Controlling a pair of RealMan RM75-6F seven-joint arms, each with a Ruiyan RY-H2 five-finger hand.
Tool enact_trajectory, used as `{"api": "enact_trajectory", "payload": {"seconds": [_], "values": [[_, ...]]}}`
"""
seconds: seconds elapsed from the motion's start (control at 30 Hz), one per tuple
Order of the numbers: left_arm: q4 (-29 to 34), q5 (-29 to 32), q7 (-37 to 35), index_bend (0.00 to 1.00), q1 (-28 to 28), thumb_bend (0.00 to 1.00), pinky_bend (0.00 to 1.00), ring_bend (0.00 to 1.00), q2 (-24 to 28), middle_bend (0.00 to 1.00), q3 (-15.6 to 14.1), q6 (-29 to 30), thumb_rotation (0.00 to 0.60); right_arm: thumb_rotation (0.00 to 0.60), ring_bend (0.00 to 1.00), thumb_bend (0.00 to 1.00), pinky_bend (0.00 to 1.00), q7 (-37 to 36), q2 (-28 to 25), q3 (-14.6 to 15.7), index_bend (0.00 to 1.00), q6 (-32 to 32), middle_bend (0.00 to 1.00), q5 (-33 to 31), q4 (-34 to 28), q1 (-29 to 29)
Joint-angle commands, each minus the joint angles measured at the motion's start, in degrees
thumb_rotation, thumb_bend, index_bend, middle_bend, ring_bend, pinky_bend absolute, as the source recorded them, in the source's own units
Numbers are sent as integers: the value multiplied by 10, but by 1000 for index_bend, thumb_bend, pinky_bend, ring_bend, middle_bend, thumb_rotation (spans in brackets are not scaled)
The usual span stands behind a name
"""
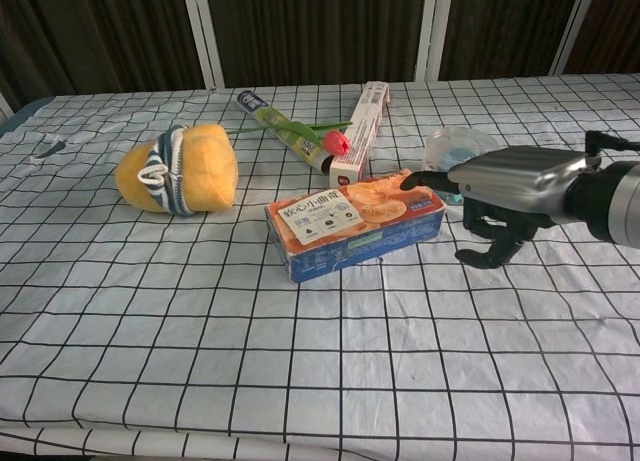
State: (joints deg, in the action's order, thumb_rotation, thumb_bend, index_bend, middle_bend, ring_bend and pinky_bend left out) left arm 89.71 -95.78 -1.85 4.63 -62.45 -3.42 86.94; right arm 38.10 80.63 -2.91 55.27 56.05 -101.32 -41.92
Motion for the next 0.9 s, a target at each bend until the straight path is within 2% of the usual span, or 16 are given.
{"api": "enact_trajectory", "payload": {"seconds": [0.03,0.07,0.1,0.23,0.3,0.37,0.4,0.5,0.53,0.63,0.9], "values": [[0,0,0,0,0,424,0,0,0,0,0,0,600,600,191,351,307,-38,-36,18,0,30,46,49,-38,30],[0,1,0,0,0,424,0,0,0,0,0,0,600,600,88,350,186,-48,-52,31,0,52,4,78,-55,47],[0,0,0,0,0,424,0,0,0,0,0,0,600,600,54,345,136,-53,-61,38,0,66,0,94,-63,57],[0,1,0,0,-1,423,0,0,0,0,0,1,600,600,0,278,14,-56,-74,51,0,98,0,126,-73,77],[1,-1,0,0,-2,423,0,0,1,0,-1,4,600,600,0,232,0,-70,-100,94,0,193,0,214,-82,139],[1,-5,-2,0,-7,424,0,0,1,0,-1,15,600,600,0,231,0,-115,-124,156,0,327,0,314,-56,235],[0,-6,-4,0,-9,423,0,0,1,0,-1,19,600,600,0,231,0,-137,-125,175,0,377,0,348,-31,271],[-1,-5,-9,0,-10,423,0,0,2,0,0,21,600,600,0,230,0,-188,-107,188,0,464,0,373,45,346],[0,-4,-10,0,-8,423,0,0,1,0,0,18,600,600,0,230,0,-220,-96,183,0,471,0,363,75,362],[1,-13,-15,0,-6,424,0,0,4,0,-4,15,600,600,0,230,0,-251,-95,173,0,450,0,356,93,364],[1,-7,-12,0,-7,424,0,0,4,0,-4,11,600,600,0,230,0,-236,-97,151,0,420,0,366,88,371]]}}
